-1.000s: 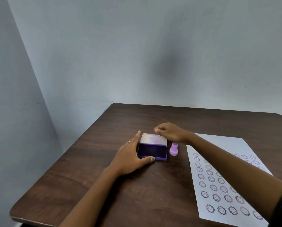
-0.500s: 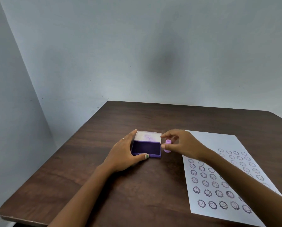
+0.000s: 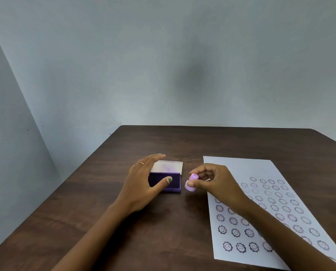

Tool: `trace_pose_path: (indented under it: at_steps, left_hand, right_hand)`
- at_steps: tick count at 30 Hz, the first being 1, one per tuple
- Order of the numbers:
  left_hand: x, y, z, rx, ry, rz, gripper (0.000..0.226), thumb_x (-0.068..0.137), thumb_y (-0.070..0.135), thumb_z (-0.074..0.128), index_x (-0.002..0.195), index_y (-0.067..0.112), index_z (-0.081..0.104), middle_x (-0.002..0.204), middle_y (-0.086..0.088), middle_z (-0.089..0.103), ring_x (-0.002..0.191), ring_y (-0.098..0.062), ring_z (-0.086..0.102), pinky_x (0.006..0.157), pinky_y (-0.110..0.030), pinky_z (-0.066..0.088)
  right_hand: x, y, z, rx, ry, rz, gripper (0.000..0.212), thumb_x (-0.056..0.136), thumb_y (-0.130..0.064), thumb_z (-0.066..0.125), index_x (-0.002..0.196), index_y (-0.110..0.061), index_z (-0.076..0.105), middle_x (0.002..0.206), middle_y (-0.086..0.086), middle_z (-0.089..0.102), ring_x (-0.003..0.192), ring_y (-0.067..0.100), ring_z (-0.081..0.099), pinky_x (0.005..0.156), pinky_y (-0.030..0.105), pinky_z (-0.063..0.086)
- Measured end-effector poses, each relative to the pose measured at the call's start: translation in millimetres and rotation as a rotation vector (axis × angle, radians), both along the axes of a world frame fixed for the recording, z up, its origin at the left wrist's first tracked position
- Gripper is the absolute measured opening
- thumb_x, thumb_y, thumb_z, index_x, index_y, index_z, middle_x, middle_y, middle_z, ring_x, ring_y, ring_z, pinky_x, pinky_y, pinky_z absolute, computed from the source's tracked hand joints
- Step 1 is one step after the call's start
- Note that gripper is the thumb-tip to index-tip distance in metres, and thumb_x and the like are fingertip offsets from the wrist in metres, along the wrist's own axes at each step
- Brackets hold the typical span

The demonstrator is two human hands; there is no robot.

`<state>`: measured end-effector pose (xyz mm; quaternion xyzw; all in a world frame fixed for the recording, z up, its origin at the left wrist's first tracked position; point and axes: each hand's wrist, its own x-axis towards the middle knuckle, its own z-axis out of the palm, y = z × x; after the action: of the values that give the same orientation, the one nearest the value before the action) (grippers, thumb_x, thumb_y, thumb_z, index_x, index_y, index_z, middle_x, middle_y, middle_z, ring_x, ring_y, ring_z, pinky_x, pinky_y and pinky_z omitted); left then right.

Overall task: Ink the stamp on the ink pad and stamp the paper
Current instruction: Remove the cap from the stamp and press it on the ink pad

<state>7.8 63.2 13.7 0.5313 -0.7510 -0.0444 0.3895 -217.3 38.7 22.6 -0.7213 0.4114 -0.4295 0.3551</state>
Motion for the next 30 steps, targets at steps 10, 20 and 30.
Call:
trace_pose_path:
  at_steps: [10,20,30]
  left_hand:
    - [-84.1,-25.6,30.4,0.038,0.22,-0.267,0.034,0.077,0.035,0.074,0.108,0.022,0.067,0.105,0.011,0.07,0.096,-0.005,0.063,0.083,-0.02,0.052]
    - [-94.4,-24.2,7.7,0.065,0.604,-0.214,0.027,0.075,0.022,0.077,0.1,0.02,0.07,0.095,0.007,0.074,0.088,-0.006,0.069,0.078,-0.018,0.054]
    - [-91.4,-23.8,13.1,0.146,0.643,-0.216,0.025,0.074,0.021,0.077,0.098,0.022,0.071,0.093,0.009,0.074,0.087,-0.002,0.068,0.075,-0.014,0.052]
  right_hand:
    - [-21.7,-10.9,12.5,0.36,-0.657,-0.165,0.049,0.057,-0.032,0.074,0.097,-0.005,0.068,0.089,0.014,0.073,0.079,0.025,0.069,0.075,0.031,0.056]
    - [-18.7,-10.2,10.2,0.352,-0.715,-0.101,0.035,0.06,-0.027,0.075,0.088,-0.007,0.068,0.084,0.008,0.077,0.076,0.019,0.072,0.064,0.022,0.057]
    - [-18.1,-12.7,5.7,0.41,-0.802,-0.066,0.029,0.058,-0.015,0.072,0.086,-0.007,0.07,0.088,0.01,0.076,0.086,0.022,0.072,0.071,0.023,0.058]
